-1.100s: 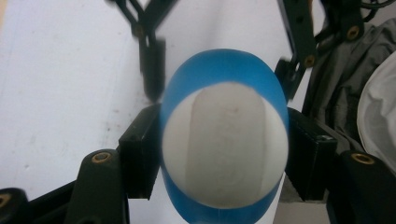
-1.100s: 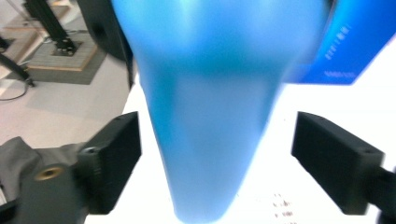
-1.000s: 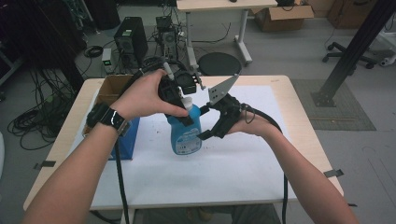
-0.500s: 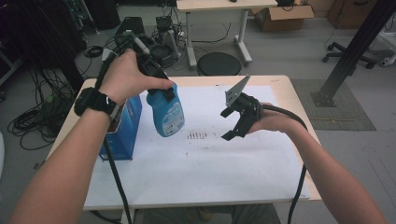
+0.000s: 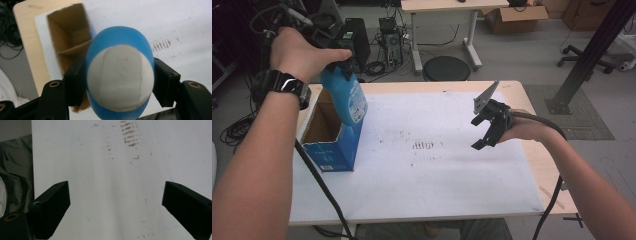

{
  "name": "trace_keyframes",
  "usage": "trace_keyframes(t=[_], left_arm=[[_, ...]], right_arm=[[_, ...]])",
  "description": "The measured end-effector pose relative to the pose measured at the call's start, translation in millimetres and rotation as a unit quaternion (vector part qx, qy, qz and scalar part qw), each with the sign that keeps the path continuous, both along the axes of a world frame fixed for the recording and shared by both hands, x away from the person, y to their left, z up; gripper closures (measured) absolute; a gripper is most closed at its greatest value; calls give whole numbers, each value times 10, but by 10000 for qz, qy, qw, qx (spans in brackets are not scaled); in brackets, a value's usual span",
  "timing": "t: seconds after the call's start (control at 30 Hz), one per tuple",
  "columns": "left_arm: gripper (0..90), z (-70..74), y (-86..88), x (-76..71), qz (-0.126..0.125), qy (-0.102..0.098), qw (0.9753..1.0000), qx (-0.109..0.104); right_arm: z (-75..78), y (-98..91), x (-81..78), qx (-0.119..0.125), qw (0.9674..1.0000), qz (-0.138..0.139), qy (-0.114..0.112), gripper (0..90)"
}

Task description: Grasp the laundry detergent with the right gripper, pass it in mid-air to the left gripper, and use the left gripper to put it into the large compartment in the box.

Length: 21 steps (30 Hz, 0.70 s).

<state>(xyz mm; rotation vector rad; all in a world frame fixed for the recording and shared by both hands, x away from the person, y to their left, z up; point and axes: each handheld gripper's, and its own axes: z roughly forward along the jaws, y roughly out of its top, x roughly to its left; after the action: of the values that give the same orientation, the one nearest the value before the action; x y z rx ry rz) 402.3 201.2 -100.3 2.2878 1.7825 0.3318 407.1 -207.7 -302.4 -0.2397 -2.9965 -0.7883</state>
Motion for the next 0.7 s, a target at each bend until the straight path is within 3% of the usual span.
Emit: trace_keyframes(t=[0.17,0.3,0.7], left_arm=[[382,38,194,-2,430,-53,9991,42],[382,28,354,-5,802,-162,9966,21],[382,-117,601,-32,1224,-201,9922,76]], right_arm=[[23,-103,4,-155,9998,-111,-30,80],[23,-184,3,-262,9996,-126,19,80],[-33,-383,11,-512,9984,-235,94,79]])
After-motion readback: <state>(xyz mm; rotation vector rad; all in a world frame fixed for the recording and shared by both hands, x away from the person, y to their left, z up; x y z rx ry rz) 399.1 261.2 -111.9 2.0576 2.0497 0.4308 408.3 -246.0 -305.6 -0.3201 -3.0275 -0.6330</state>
